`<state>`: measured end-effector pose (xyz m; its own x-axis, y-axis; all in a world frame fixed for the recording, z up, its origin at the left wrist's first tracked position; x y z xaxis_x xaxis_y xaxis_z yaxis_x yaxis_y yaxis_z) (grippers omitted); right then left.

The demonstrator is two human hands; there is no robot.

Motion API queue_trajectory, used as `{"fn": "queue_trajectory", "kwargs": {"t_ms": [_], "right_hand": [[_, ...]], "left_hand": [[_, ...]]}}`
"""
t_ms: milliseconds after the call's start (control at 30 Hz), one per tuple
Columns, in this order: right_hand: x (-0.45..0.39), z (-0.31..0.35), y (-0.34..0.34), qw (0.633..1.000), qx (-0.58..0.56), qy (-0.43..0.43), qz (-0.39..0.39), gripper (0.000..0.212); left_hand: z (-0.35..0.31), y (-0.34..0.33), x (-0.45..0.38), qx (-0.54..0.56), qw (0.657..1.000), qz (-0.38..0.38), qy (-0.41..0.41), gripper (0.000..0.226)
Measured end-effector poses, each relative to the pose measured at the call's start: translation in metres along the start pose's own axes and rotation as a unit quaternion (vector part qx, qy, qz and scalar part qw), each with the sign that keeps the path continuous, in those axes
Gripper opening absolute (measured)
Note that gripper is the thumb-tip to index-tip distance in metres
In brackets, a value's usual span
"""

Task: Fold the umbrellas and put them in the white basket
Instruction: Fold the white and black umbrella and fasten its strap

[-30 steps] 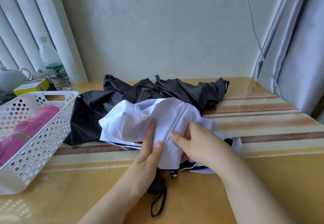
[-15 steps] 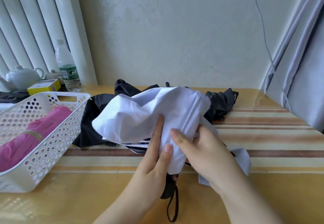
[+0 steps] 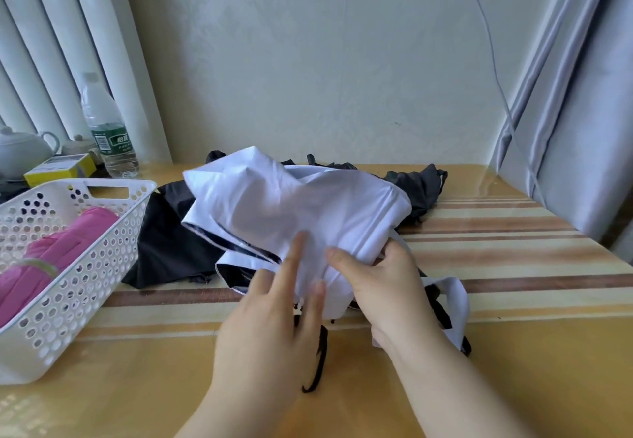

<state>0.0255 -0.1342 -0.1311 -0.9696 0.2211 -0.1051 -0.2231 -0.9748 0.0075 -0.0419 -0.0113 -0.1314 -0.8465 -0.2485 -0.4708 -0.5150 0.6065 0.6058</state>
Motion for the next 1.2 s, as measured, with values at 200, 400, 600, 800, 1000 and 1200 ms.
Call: {"fn": "queue_trajectory", "kwargs": {"t_ms": [200,400,600,800,1000,1200], "right_hand": [[0.006,-0.005,-0.006,0.999,-0.015,0.023,-0.027,0.018],[0.013,-0.007,-0.013,0.999,-0.043,-0.004,-0.002,0.032],[0.014,0.006,-0.01,0.997,-0.036,-0.021,0.06,0.033],[0.011,0.01,-0.005,0.995,0.027,-0.007,0.093,0.028],[0.004,0.025,0.015,0.964,0.179,0.192,-0.04,0.034],[-0.022,0.034,0.039,0.901,0.183,0.39,-0.042,0.049]], "left_hand": [[-0.007,-0.012,0.009,-0.095,0.994,0.033,-0.046,0.081],[0.013,-0.016,-0.004,0.158,0.984,0.07,0.053,0.062],[0.016,-0.016,-0.011,0.409,0.9,0.104,0.106,0.059],[0.016,-0.017,-0.011,0.484,0.852,0.161,0.116,0.057],[0.026,-0.023,-0.012,0.467,0.871,0.105,0.113,0.058],[0.03,-0.022,-0.011,0.431,0.888,0.135,0.087,0.063]]}}
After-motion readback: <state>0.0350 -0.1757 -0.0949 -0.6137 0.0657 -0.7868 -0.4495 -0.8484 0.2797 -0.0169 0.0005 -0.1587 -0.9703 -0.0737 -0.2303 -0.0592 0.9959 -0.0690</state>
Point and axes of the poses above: each hand's wrist, its own x-axis away from the middle knuckle, its own y-axis out of the back of the hand, z = x × y, the point moved 3 cm from there along -x, towards the middle knuckle, and after that the axes turned 11 degrees about -z, right-handed, at the moved point
